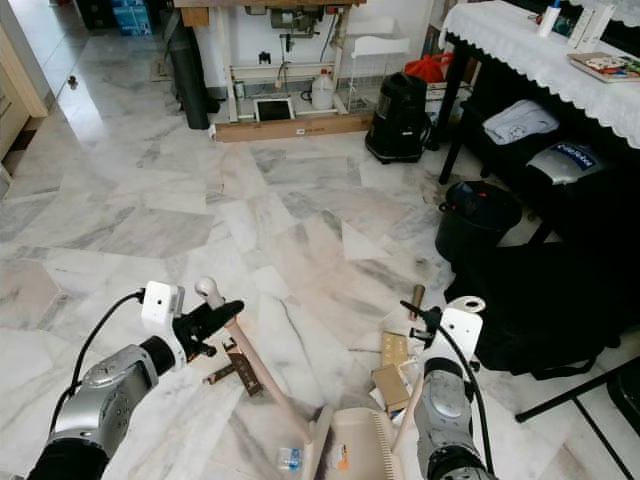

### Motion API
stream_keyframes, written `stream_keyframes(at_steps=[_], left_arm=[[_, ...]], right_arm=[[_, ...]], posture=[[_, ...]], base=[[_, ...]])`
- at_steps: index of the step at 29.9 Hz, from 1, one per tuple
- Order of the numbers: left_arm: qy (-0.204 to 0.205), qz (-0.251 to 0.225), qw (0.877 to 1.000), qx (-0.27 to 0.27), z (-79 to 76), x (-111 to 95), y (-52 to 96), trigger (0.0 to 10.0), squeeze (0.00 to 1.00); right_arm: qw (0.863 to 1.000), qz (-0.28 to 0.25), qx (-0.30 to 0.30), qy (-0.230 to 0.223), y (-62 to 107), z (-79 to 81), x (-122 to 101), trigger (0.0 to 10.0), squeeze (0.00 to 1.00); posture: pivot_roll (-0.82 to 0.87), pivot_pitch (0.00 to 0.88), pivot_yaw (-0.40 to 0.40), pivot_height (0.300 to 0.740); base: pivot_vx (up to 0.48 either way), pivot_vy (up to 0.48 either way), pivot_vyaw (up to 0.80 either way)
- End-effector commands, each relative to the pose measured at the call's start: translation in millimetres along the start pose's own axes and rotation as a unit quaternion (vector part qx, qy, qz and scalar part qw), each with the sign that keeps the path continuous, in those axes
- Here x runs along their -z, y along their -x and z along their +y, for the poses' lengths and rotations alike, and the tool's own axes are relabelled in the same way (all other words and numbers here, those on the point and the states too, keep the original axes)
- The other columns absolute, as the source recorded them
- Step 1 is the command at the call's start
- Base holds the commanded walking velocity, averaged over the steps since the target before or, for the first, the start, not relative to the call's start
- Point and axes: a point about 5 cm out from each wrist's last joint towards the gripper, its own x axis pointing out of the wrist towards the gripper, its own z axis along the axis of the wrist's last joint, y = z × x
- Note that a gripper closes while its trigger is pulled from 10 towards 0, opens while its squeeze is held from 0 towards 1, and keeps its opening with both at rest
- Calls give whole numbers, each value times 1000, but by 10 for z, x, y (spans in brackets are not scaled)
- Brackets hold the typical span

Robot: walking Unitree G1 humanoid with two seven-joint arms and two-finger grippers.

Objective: Sweep floor

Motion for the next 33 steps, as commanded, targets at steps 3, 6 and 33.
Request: stream_keyframes(at_steps=[3,6,33], left_arm=[[41,-41,998,7,-59,-119,-50,10000,0],[30,-49,998,-1,-48,-156,-49,10000,0],[-218,24,976,-3,112,-534,581,10000,0]], right_arm=[[1000,10,4,-5,-20,-4,-1,10000,0],[1000,10,4,-5,-21,-3,-3,10000,0],[1000,21,-3,-2,-3,21,39,10000,0]], posture=[[23,0,-14,740],[23,0,-14,740],[49,0,-14,740]], base=[[0,0,0],[0,0,0],[0,0,0]])
